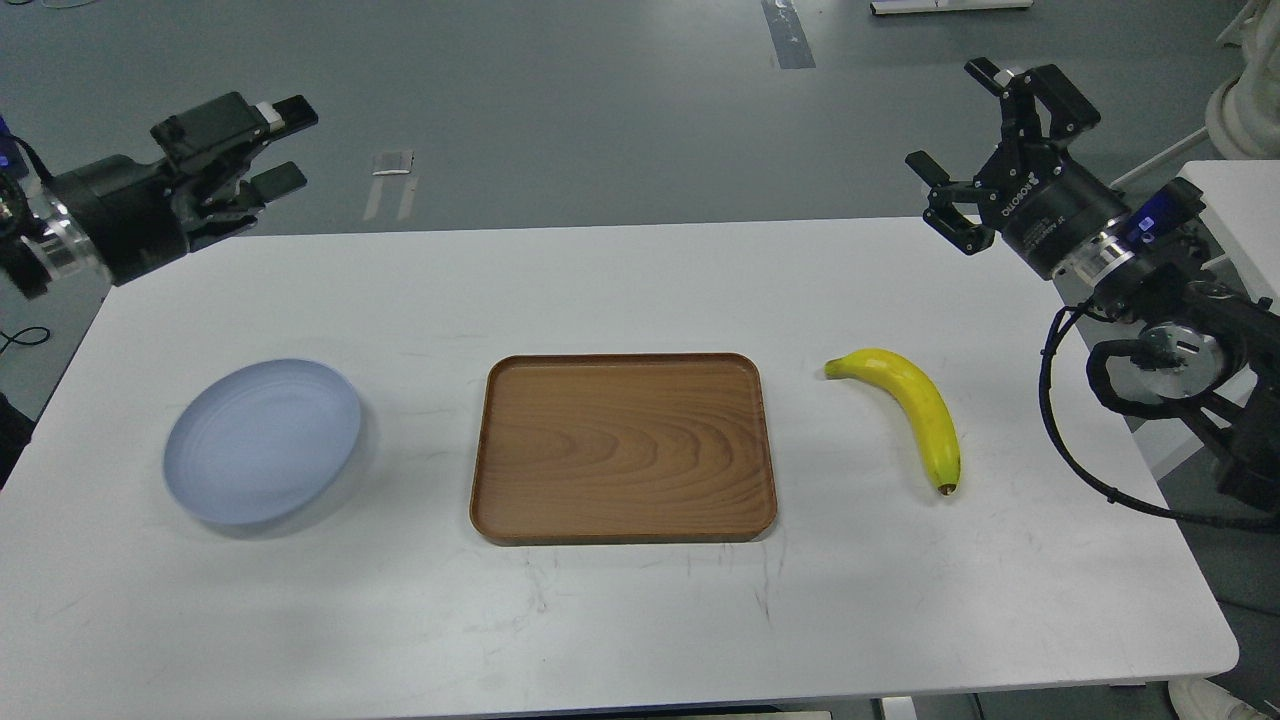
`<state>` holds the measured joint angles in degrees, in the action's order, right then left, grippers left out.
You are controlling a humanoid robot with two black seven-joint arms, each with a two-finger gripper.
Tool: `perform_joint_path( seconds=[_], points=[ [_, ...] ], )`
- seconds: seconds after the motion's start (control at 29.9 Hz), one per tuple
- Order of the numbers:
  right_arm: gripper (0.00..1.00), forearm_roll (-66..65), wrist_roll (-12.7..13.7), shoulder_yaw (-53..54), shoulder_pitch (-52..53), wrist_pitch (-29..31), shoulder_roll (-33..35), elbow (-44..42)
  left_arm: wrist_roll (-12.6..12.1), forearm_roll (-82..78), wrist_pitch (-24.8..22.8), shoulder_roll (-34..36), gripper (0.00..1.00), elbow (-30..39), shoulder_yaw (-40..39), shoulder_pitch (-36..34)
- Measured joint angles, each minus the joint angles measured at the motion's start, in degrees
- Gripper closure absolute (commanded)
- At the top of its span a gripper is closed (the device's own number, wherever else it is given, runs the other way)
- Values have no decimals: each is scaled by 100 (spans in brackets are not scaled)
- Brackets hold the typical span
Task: Place banana on plate with both arms
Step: 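Lower the left gripper to the plate rim and grip its edge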
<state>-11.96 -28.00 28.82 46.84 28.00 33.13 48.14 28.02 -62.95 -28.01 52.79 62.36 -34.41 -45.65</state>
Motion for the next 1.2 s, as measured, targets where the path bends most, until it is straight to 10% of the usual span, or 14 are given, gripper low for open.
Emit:
perform_joint_path(
  seconds=[0.3, 1.2],
  points=[
    [0, -7, 0, -5, 0, 0, -12, 2, 0, -2720, 268, 464, 1, -271, 1120, 290],
    [0, -17, 0, -8, 0, 0, 14, 37, -2, -2280, 1379, -574, 7, -2704, 2742, 321]
  ],
)
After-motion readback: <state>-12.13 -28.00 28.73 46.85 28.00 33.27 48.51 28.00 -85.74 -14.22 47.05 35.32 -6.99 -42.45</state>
